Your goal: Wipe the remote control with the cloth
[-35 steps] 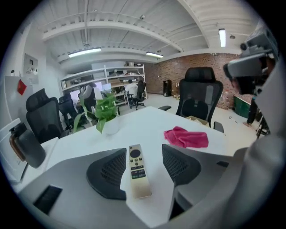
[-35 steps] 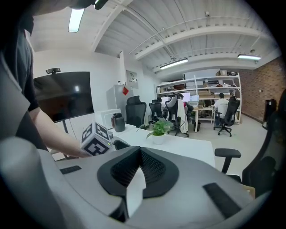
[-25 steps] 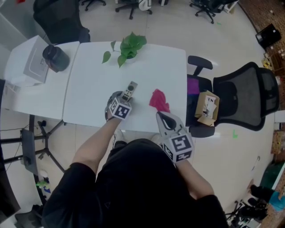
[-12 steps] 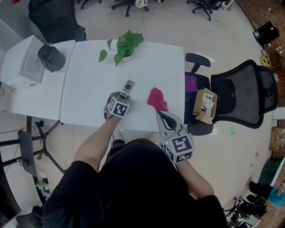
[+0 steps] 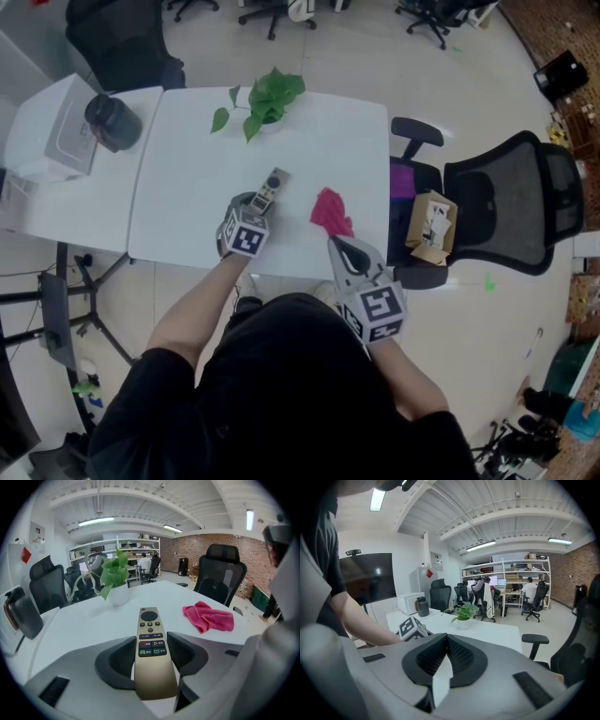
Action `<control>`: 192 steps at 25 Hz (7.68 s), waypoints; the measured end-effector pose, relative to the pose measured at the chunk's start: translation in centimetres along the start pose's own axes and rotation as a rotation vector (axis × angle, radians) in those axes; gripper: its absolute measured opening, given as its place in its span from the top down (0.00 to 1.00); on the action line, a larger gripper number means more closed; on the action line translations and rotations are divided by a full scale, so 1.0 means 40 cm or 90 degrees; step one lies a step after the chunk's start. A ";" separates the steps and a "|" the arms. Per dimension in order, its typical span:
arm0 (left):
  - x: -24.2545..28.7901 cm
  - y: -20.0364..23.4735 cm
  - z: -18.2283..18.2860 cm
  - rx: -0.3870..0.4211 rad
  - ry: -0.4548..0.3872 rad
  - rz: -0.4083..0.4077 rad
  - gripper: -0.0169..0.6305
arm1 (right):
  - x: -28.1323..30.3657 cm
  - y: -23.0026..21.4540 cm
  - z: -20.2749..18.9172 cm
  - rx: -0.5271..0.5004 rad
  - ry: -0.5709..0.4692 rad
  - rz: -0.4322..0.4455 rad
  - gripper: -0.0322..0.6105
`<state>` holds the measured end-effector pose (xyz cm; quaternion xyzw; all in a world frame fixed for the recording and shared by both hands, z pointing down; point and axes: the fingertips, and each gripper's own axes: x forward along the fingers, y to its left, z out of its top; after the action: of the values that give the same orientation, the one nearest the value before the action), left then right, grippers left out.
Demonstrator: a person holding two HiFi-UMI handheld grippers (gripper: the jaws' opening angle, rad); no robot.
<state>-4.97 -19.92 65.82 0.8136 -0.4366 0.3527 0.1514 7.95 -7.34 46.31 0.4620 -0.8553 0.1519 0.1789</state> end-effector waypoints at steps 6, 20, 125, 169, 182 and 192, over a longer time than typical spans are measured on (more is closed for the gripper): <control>-0.141 -0.023 0.100 0.022 -0.096 -0.005 0.65 | 0.007 -0.008 -0.010 -0.001 0.002 -0.002 0.93; -0.437 -0.083 0.238 0.017 -0.217 -0.016 0.65 | 0.133 -0.098 -0.148 -0.032 0.097 -0.025 0.83; -0.730 -0.170 0.452 -0.536 -0.483 -0.814 0.65 | -0.017 0.118 0.359 0.013 -0.207 0.332 0.76; 0.026 0.209 -0.127 -0.131 0.006 0.117 0.65 | -0.009 0.028 0.046 -0.098 -0.002 0.003 0.76; 0.058 0.170 -0.146 -0.126 0.029 0.080 0.60 | 0.010 0.012 0.026 -0.076 0.017 0.008 0.76; -0.105 0.172 -0.082 -0.131 -0.078 0.081 0.57 | 0.186 -0.058 -0.112 -0.046 0.122 0.016 0.76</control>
<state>-13.60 -19.52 64.74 0.7845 -0.5296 0.2650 0.1842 6.88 -12.14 53.84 0.4280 -0.8449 0.1663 0.2746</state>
